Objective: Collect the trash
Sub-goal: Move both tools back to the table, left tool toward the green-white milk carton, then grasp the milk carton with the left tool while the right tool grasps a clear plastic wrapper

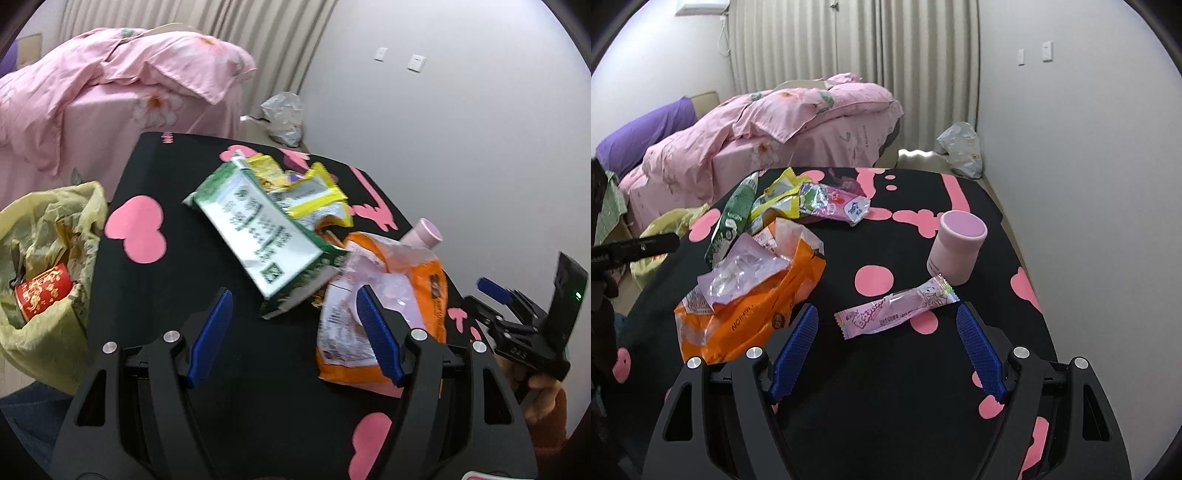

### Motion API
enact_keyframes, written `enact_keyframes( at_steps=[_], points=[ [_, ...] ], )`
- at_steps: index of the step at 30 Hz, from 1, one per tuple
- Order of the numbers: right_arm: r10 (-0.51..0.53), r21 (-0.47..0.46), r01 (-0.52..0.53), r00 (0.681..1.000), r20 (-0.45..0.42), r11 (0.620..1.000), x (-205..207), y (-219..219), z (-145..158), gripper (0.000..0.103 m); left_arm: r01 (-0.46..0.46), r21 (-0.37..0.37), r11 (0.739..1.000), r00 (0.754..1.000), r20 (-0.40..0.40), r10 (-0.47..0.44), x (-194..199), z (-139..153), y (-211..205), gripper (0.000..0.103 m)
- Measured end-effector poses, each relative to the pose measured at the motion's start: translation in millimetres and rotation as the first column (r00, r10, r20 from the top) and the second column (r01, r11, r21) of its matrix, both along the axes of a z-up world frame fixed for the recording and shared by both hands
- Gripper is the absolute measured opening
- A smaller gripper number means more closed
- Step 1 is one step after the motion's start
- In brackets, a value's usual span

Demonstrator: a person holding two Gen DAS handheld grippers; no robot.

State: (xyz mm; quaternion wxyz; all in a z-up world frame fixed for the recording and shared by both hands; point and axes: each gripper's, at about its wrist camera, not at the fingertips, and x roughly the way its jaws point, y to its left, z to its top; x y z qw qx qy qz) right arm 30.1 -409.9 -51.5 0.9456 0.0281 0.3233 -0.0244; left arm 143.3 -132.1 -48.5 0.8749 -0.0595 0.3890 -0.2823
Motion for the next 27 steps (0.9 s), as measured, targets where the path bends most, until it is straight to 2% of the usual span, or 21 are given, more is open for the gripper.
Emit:
enact_keyframes(
  at_steps=[5, 7, 10, 12, 14, 17, 20, 22, 26, 27],
  points=[
    [0.000, 0.028, 0.000, 1.000, 0.023, 1.000, 6.2, 6.8, 4.7, 0.074, -0.109, -0.081, 0.991, 0.994, -0.035, 0.107, 47.2, 5.5, 12.4, 0.066],
    [0.011, 0.031, -0.011, 1.000, 0.021, 0.999, 8.5, 12.3, 5.3, 0.074, -0.134, -0.104, 0.986, 0.989, -0.078, 0.126, 73.9, 2.9, 10.1, 0.066],
    [0.018, 0.015, -0.018, 1.000, 0.015, 1.000, 10.4, 17.9, 6.4, 0.074, -0.189, -0.091, 0.978, 0.974, -0.145, 0.175, 113.2, -5.1, 3.8, 0.066],
    [0.020, 0.017, -0.021, 1.000, 0.015, 1.000, 10.0, 18.4, 8.1, 0.074, -0.216, -0.057, 0.975, 0.962, -0.181, 0.203, 134.9, -13.6, 0.3, 0.066],
    [0.024, 0.027, -0.024, 1.000, 0.013, 0.999, 10.3, 18.4, 10.1, 0.074, -0.193, -0.084, 0.978, 0.955, -0.246, 0.168, 144.9, -23.8, -1.6, 0.067],
    [0.037, 0.013, -0.037, 0.999, 0.017, 0.999, 11.2, 24.1, 14.1, 0.074, -0.164, -0.123, 0.979, 0.943, -0.310, 0.119, 143.4, -32.7, 0.4, 0.068],
    [0.073, -0.023, -0.072, 0.997, 0.031, 0.997, 12.3, 37.5, 18.9, 0.074, -0.118, -0.117, 0.986, 0.928, -0.366, 0.068, 130.8, -41.1, 2.7, 0.064],
    [0.126, -0.043, -0.124, 0.991, 0.034, 0.991, 14.0, 52.8, 21.4, 0.074, -0.082, -0.091, 0.992, 0.937, -0.346, 0.046, 115.0, -42.0, 3.4, 0.062],
    [0.239, -0.061, -0.239, 0.971, -0.001, 0.969, 24.8, 82.5, 17.4, 0.074, -0.016, 0.037, 0.999, 0.967, -0.253, 0.025, 81.6, -39.1, 2.5, 0.060],
    [0.261, -0.057, -0.262, 0.965, -0.015, 0.963, 28.0, 87.0, 15.3, 0.074, -0.007, 0.050, 0.999, 0.971, -0.239, 0.019, 73.1, -39.1, 5.3, 0.060]
  ],
)
